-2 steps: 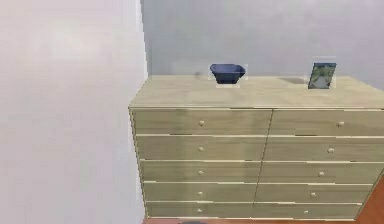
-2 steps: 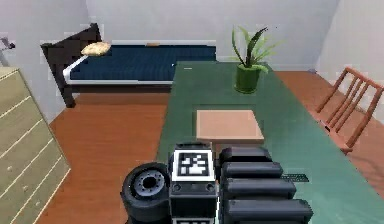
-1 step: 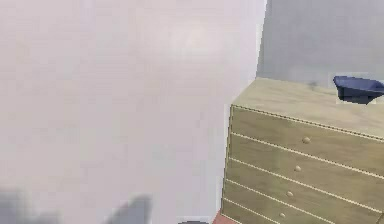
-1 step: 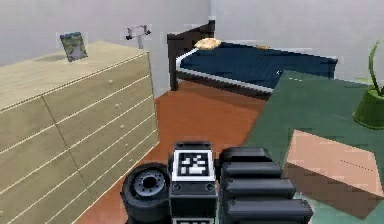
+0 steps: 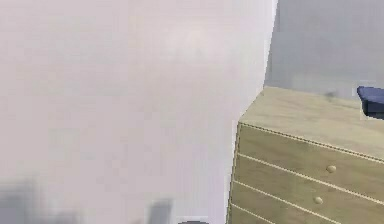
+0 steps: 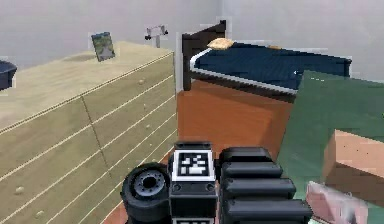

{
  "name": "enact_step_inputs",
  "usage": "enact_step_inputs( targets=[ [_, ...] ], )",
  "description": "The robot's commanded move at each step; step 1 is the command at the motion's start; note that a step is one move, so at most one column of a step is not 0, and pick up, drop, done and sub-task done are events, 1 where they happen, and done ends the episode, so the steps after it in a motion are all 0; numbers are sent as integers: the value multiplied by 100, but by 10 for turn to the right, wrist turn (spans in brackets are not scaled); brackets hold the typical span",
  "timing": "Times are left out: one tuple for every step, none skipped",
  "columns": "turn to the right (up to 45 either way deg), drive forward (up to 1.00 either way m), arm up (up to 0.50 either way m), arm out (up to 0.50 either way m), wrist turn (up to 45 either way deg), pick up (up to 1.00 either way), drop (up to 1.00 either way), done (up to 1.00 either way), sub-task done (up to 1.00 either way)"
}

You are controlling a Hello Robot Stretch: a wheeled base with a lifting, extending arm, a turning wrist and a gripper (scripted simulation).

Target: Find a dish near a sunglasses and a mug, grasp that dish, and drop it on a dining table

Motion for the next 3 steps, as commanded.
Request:
enact_step_inputs(
  targets=[
    [450,0,0,0,0,0,0,0,0],
    [300,0,0,0,0,0,0,0,0],
    [0,40,0,0,0,0,0,0,0]
  ],
)
